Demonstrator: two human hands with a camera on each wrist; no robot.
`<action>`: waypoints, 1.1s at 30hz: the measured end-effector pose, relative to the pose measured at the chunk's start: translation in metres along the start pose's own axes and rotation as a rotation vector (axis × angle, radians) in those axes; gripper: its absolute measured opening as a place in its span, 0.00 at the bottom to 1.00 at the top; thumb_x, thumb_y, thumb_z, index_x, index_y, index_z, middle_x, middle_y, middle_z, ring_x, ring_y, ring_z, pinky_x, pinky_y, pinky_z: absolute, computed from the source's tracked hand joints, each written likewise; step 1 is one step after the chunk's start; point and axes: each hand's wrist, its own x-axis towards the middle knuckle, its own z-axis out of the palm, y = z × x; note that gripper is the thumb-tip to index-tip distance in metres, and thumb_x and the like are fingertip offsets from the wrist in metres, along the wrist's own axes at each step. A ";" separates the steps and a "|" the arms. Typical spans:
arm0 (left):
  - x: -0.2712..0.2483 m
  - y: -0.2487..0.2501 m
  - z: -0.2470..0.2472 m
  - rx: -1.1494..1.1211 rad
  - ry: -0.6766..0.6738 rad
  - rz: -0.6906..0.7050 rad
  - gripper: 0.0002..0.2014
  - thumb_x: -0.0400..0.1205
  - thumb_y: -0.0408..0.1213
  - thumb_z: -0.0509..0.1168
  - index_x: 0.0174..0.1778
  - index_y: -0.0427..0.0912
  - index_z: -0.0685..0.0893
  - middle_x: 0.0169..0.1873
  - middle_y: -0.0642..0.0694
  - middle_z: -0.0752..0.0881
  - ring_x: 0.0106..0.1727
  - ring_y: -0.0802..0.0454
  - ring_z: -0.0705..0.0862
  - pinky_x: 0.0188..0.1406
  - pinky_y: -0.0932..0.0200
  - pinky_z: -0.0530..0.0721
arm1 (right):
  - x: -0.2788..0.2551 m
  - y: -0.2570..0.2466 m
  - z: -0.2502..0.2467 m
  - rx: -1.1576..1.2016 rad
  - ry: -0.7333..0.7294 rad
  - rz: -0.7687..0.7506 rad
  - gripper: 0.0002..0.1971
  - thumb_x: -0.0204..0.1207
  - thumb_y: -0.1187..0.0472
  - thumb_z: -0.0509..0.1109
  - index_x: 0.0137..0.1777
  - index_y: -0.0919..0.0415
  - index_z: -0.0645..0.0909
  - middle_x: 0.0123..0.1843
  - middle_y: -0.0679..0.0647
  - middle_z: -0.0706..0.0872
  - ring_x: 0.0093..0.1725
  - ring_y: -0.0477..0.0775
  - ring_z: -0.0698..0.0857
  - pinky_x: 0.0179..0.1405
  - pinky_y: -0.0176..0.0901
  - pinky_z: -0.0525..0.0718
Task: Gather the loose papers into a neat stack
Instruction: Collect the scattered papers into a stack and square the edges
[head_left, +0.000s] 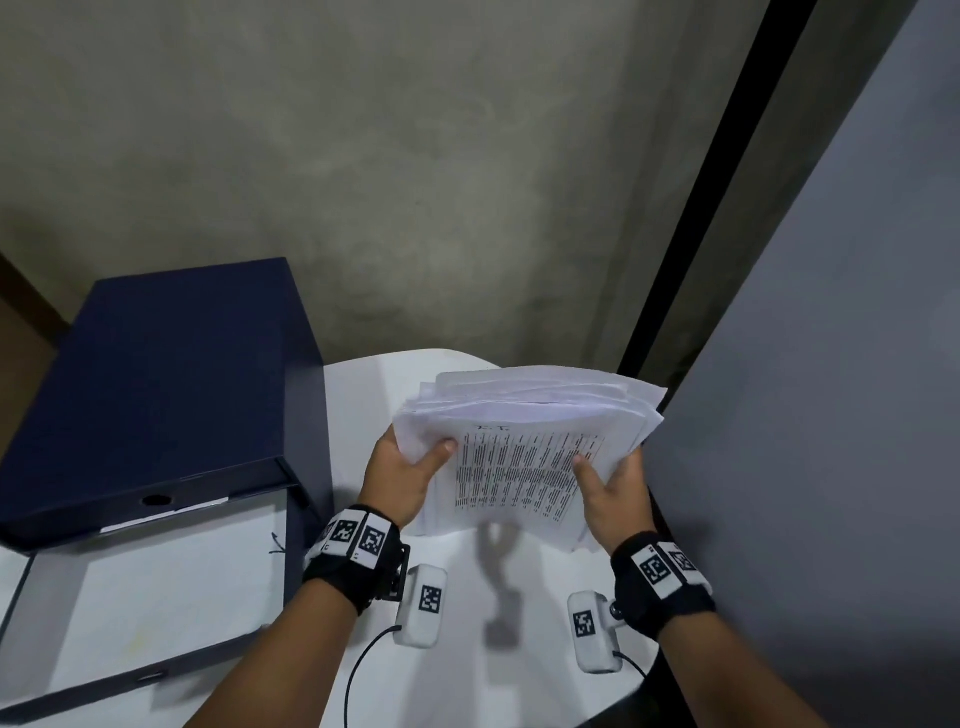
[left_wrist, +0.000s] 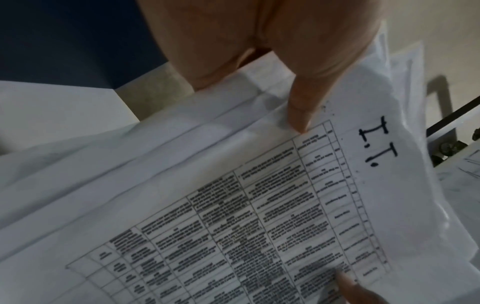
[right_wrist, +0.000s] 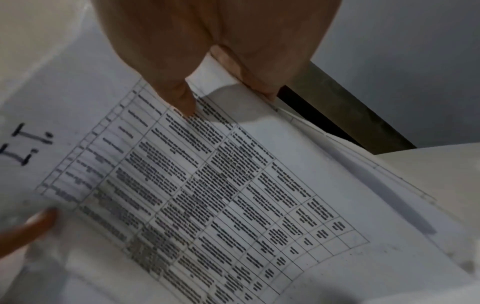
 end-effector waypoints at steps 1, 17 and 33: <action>0.000 -0.001 0.001 0.009 0.012 -0.007 0.13 0.75 0.31 0.74 0.55 0.36 0.86 0.49 0.43 0.91 0.53 0.49 0.89 0.64 0.46 0.83 | -0.001 0.000 0.002 -0.001 -0.015 -0.002 0.25 0.80 0.70 0.68 0.74 0.58 0.65 0.67 0.55 0.83 0.67 0.49 0.83 0.71 0.52 0.79; 0.001 0.012 -0.010 -0.076 -0.062 0.020 0.31 0.56 0.21 0.63 0.55 0.51 0.76 0.45 0.45 0.85 0.49 0.45 0.83 0.48 0.46 0.82 | 0.004 -0.017 -0.007 0.191 -0.042 -0.025 0.37 0.57 0.78 0.63 0.61 0.41 0.67 0.60 0.58 0.79 0.63 0.57 0.81 0.69 0.67 0.78; 0.000 0.022 0.015 -0.102 0.025 0.036 0.16 0.81 0.29 0.66 0.66 0.39 0.79 0.57 0.44 0.89 0.60 0.48 0.88 0.67 0.43 0.81 | 0.010 -0.022 0.004 0.093 -0.025 -0.059 0.21 0.82 0.72 0.64 0.73 0.58 0.71 0.60 0.44 0.86 0.58 0.37 0.87 0.60 0.37 0.84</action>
